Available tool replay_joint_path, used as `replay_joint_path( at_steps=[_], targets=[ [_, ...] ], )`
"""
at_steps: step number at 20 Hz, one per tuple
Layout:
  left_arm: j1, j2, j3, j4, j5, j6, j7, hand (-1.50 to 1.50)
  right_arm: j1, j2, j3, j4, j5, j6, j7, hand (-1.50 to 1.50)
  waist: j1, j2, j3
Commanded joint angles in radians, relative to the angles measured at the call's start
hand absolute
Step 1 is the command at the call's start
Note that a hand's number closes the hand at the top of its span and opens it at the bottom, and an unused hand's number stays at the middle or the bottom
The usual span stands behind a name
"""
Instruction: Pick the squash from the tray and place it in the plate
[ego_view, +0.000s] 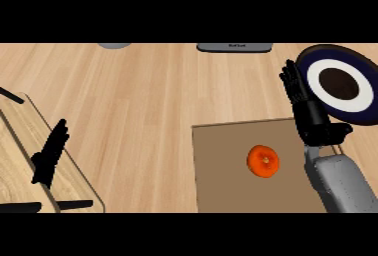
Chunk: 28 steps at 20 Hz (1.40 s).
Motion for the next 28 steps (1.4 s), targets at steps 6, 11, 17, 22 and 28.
replay_joint_path(
  at_steps=[6, 11, 17, 22, 28],
  targets=[
    [-0.015, -0.146, -0.012, 0.106, 0.153, -0.051, 0.108, 0.00, -0.051, -0.237, -0.261, -0.120, -0.127, 0.056, 0.117, 1.50, -0.058, -0.024, 0.014],
    [0.024, -0.132, -0.027, 0.018, 0.217, -0.116, 0.100, 0.00, 0.129, -0.195, -0.275, -0.056, 0.114, -0.270, 0.062, -1.50, -0.061, -0.026, 0.017],
    [-0.036, -0.174, -0.040, 0.077, 0.204, -0.094, 0.095, 0.00, 0.330, -0.150, -0.290, -0.207, 0.040, -0.184, -0.076, -1.50, -0.047, -0.024, 0.016],
    [-0.037, -0.182, -0.058, 0.114, 0.222, -0.130, 0.078, 0.00, 0.407, -0.280, -0.220, -0.284, 0.134, -0.108, 0.065, -1.50, -0.050, -0.019, 0.013],
    [-0.010, -0.166, -0.058, 0.097, 0.214, -0.103, 0.051, 0.00, 0.437, -0.468, -0.101, -0.427, 0.230, 0.046, 0.345, -1.50, -0.031, -0.022, 0.010]
  ],
)
